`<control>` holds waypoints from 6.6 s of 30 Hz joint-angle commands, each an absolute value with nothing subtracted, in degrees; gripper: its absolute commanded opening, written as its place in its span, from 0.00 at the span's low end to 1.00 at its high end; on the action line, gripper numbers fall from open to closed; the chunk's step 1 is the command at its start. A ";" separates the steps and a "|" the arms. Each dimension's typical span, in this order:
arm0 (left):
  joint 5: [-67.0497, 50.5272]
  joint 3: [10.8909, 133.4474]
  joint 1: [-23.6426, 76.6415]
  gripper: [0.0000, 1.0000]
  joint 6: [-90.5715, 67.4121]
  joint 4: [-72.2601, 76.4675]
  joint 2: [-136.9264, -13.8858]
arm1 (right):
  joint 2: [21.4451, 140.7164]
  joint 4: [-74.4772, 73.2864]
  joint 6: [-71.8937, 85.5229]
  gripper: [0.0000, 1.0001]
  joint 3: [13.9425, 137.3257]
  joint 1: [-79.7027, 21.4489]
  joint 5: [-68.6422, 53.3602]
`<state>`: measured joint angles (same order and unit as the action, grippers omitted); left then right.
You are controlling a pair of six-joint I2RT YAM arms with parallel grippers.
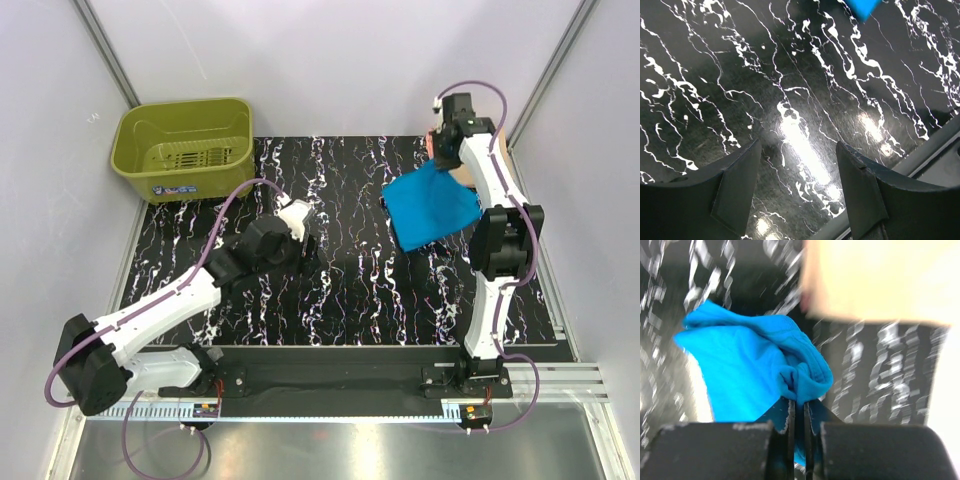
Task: Fold and stack the t-shirts
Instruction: Neatly place the folded tshirt to the corner
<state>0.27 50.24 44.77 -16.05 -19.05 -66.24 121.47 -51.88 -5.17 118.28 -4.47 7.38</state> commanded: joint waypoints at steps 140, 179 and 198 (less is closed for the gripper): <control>-12.74 53.79 39.11 0.64 -20.39 -15.29 -79.10 | 125.15 -41.22 -17.31 0.00 144.84 -0.97 6.51; -13.89 57.92 37.88 0.64 -22.06 -20.39 -85.25 | 147.65 -15.82 -19.42 0.00 151.79 8.61 4.22; -13.27 64.16 37.97 0.63 -23.38 -23.82 -90.79 | 152.49 -13.36 -16.09 0.00 151.44 12.30 9.32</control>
